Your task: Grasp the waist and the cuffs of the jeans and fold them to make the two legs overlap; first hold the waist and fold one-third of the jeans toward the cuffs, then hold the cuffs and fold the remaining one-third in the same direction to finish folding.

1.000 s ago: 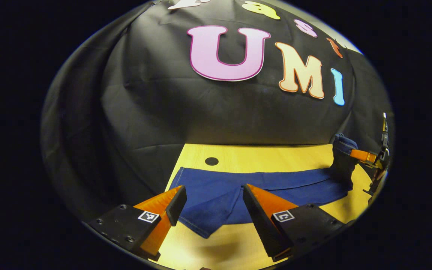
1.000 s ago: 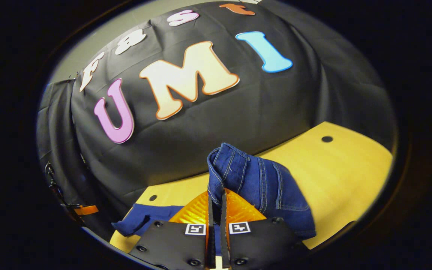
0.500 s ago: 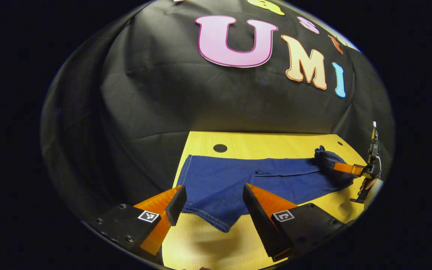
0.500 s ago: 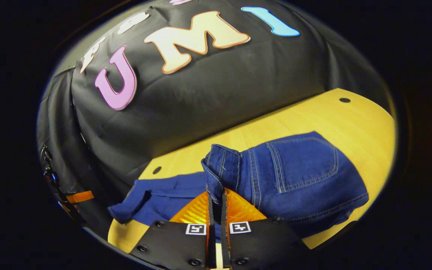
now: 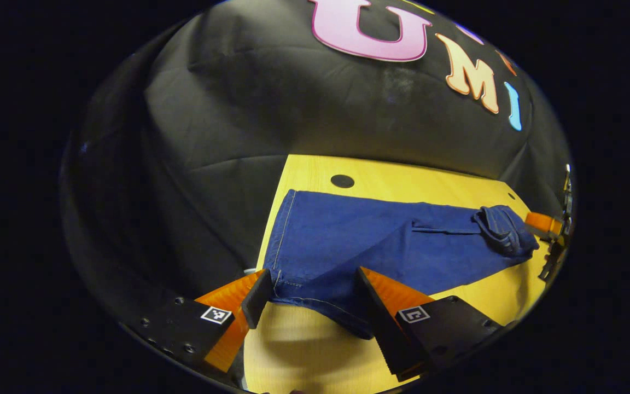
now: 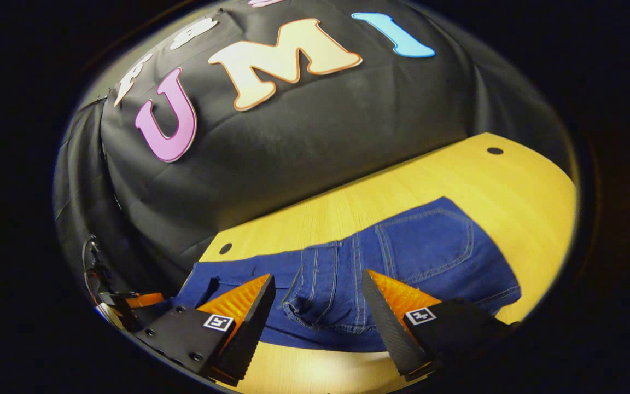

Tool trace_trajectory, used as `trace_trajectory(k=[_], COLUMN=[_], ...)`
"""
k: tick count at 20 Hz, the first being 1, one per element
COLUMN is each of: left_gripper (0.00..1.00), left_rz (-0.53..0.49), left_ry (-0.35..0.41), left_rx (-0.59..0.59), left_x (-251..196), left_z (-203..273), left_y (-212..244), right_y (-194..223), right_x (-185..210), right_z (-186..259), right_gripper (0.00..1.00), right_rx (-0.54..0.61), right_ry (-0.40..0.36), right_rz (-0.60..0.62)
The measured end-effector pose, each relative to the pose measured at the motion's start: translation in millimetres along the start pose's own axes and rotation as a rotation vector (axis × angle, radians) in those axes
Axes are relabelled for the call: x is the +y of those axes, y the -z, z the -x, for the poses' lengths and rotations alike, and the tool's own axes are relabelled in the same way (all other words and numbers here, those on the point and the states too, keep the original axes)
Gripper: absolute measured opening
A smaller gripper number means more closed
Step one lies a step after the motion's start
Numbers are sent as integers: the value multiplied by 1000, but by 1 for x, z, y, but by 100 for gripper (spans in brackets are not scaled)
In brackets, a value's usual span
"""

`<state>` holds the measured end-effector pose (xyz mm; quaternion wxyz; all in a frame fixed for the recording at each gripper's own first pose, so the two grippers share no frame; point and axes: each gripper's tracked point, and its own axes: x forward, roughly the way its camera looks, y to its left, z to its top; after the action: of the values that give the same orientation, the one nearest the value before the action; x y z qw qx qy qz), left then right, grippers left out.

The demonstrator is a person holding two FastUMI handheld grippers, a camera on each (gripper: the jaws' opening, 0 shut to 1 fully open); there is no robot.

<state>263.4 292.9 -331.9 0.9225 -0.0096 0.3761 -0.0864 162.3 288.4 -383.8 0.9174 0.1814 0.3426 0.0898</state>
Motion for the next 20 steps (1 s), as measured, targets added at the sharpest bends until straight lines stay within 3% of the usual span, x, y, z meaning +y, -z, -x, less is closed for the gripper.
trace_trajectory(k=[7,11,13,17,19,20], left_gripper=[95,96,83,26,15,0], left_rz=[-29,-52,-79,-86,-76,-71], left_ry=[-11,25,54,60,57,54], left_rx=[133,127,152,185,164,160], left_x=[12,8,2,-13,-14,-17], left_z=[-43,-37,-40,-40,-41,-37], left_y=[32,26,29,30,27,28], right_y=[-29,-22,-18,-21,-27,-31], right_x=[-22,-33,-36,-32,-33,-33], right_z=[27,31,31,34,35,37], right_gripper=[98,98,98,98,98,98], right_rx=[-35,-23,-14,-18,-27,-35], right_ry=[54,76,82,65,57,46], right_rz=[52,56,47,48,55,60])
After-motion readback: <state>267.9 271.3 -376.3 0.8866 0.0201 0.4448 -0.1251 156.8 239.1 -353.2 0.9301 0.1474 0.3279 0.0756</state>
